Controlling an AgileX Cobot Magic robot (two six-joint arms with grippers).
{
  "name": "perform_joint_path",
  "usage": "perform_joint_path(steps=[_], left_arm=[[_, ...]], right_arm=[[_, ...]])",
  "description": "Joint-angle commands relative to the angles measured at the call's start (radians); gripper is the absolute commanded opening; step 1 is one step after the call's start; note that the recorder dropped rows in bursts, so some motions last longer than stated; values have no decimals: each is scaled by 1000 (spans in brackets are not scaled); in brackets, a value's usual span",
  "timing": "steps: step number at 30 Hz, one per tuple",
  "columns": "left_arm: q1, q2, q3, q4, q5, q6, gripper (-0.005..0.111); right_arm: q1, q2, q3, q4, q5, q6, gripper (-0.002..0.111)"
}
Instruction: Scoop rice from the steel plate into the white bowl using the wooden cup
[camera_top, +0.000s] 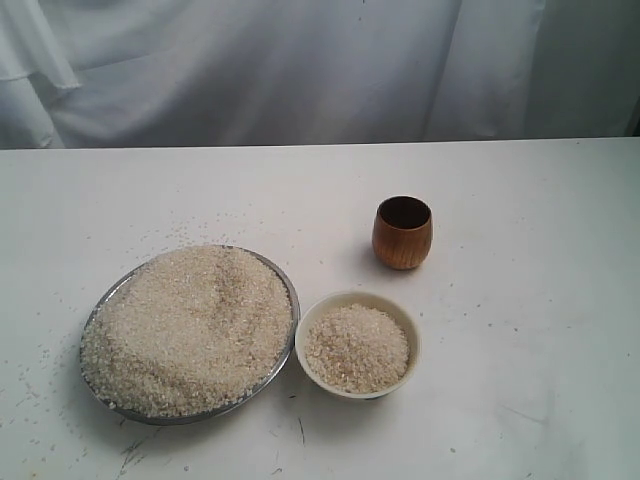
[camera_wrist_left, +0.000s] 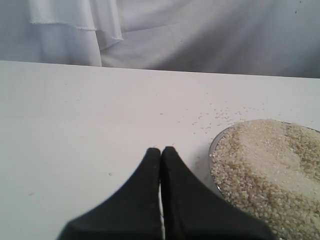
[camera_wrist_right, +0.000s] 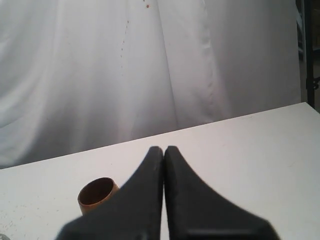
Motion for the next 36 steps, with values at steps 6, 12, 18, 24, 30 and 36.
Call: perform_joint_path(steps=[6, 12, 18, 24, 30, 36], left_arm=[[2, -4, 5, -2, -7, 0, 0], [2, -4, 5, -2, -7, 0, 0], [2, -4, 5, -2, -7, 0, 0], [2, -4, 5, -2, -7, 0, 0], [2, -4, 5, -2, -7, 0, 0], [2, -4, 5, -2, -7, 0, 0]], right_arm=[[-9, -8, 72, 794, -14, -788, 0], [-7, -118, 105, 753, 117, -815, 0], [-7, -188, 108, 737, 233, -817, 0], [-9, -211, 127, 735, 233, -841, 0], [-9, -302, 228, 735, 207, -795, 0], [-21, -460, 228, 693, 330, -797, 0]])
